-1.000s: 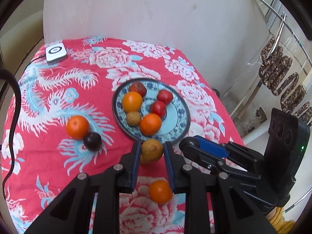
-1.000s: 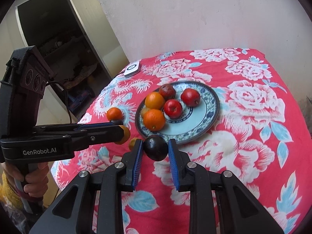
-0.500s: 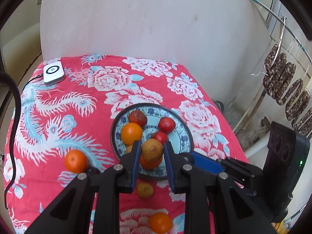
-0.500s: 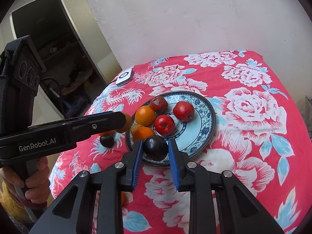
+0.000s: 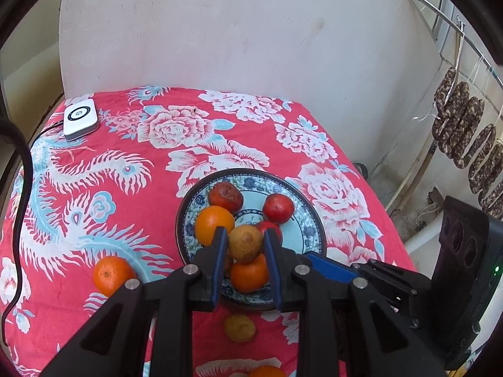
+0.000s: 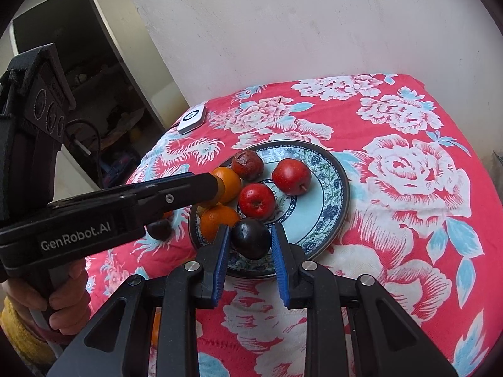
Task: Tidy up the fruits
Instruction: 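Carry the brown fruit and dark plum over and lower them onto the plate, then open both tools to release the brown fruit and plum on the plate, then withdraw both open tools from the plate toward the remaining fruits, then grasp a small brown fruit with the left tool while the right tool grasps an orange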
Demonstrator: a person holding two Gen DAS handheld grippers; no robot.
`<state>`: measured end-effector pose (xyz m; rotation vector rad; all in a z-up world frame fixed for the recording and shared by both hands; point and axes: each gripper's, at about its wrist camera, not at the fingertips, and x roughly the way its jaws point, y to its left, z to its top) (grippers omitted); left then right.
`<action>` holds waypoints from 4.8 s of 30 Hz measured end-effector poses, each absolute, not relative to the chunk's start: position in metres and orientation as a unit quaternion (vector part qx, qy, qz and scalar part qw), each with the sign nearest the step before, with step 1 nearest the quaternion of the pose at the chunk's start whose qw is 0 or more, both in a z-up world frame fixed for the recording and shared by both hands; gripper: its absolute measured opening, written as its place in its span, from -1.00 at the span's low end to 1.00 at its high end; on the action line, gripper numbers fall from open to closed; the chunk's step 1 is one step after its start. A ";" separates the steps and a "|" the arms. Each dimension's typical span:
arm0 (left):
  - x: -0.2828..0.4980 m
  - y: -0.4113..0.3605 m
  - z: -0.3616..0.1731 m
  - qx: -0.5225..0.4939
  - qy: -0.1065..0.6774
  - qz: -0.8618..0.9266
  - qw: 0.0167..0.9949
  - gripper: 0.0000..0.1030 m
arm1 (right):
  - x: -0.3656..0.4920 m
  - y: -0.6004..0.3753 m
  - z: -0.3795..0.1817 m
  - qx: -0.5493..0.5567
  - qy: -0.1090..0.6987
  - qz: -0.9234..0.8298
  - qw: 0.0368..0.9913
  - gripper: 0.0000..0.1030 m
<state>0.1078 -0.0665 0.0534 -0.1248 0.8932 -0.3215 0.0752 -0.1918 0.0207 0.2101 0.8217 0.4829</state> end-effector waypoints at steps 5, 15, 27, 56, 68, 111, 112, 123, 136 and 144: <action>0.108 -0.067 0.052 -0.059 0.431 -0.156 0.887 -0.51 | 0.077 -0.188 0.018 0.096 0.398 0.232 0.883 -0.46; 0.106 -0.067 0.053 -0.059 0.430 -0.154 0.888 -0.51 | 0.077 -0.188 0.016 0.092 0.398 0.228 0.884 -0.33; 0.087 -0.061 0.060 -0.061 0.437 -0.144 0.886 -0.48 | 0.064 -0.193 0.027 0.093 0.381 0.227 0.892 -0.27; 0.055 -0.068 0.035 -0.040 0.489 -0.124 0.863 -0.40 | 0.029 -0.212 0.031 0.105 0.372 0.214 0.897 -0.27; 0.058 -0.073 0.026 -0.028 0.501 -0.119 0.857 -0.41 | 0.031 -0.215 0.025 0.111 0.378 0.215 0.894 -0.27; 0.044 -0.058 0.038 -0.029 0.486 -0.116 0.866 -0.51 | 0.022 -0.201 0.024 0.090 0.390 0.222 0.889 -0.27; 0.043 -0.056 0.038 -0.030 0.485 -0.114 0.867 -0.51 | 0.021 -0.199 0.025 0.087 0.391 0.224 0.889 -0.27; 0.034 -0.038 0.044 -0.034 0.479 -0.089 0.873 -0.51 | 0.009 -0.178 0.029 0.063 0.394 0.255 0.881 -0.27; 0.026 -0.018 0.046 -0.051 0.472 -0.074 0.877 -0.51 | -0.001 -0.153 0.022 0.028 0.416 0.289 0.862 -0.27; 0.024 -0.012 0.045 -0.061 0.470 -0.073 0.878 -0.51 | -0.002 -0.144 0.021 0.012 0.421 0.298 0.857 -0.27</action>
